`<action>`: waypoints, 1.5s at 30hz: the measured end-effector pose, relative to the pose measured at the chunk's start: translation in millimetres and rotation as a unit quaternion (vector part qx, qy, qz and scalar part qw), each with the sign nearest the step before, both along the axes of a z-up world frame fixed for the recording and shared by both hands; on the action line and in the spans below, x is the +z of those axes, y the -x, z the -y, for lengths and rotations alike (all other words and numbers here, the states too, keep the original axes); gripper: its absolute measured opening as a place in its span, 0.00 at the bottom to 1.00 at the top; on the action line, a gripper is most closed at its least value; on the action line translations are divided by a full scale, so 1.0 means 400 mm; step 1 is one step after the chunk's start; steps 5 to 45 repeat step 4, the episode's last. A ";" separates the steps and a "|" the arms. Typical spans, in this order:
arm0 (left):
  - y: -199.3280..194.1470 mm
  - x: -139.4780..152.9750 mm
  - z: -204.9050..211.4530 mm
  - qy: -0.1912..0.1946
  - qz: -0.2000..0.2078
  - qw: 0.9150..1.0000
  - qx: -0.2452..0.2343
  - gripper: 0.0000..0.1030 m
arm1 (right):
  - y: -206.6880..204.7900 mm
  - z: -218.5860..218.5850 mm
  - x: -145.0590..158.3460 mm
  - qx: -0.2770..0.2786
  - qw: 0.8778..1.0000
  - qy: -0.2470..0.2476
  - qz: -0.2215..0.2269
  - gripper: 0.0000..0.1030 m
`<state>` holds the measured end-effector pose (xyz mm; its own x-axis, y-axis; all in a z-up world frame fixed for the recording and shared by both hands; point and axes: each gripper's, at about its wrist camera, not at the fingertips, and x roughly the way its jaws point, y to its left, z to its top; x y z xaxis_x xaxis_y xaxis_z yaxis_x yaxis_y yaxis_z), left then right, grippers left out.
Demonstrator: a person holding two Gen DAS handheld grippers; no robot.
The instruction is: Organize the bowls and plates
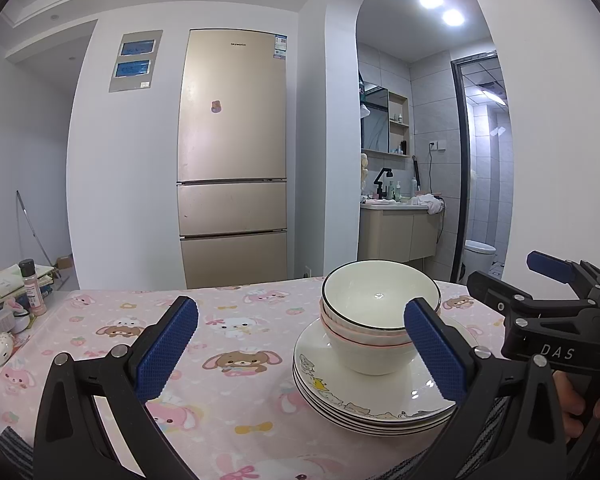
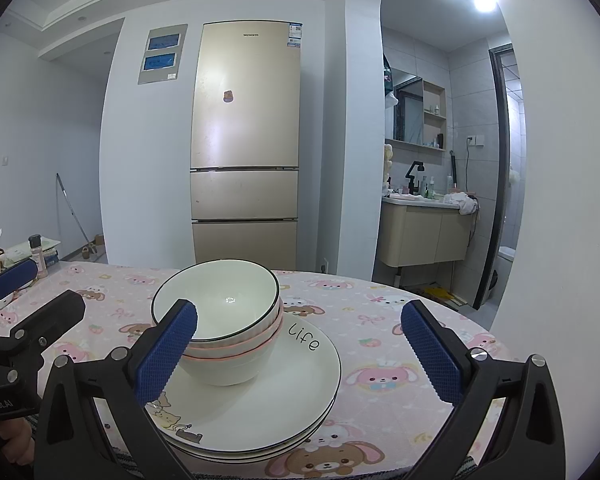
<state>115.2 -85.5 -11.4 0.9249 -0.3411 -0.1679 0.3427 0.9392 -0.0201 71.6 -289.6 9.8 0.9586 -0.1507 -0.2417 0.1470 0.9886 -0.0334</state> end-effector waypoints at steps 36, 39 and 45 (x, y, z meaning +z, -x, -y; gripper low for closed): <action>0.003 0.004 0.001 -0.001 0.001 1.000 0.000 1.00 | 0.001 0.002 0.000 0.000 1.000 0.000 -0.001 1.00; 0.003 0.004 0.001 -0.001 0.001 1.000 0.000 1.00 | 0.001 0.002 0.000 0.000 1.000 0.000 -0.001 1.00; 0.003 0.004 0.001 -0.001 0.001 1.000 0.000 1.00 | 0.001 0.002 0.000 0.000 1.000 0.000 -0.001 1.00</action>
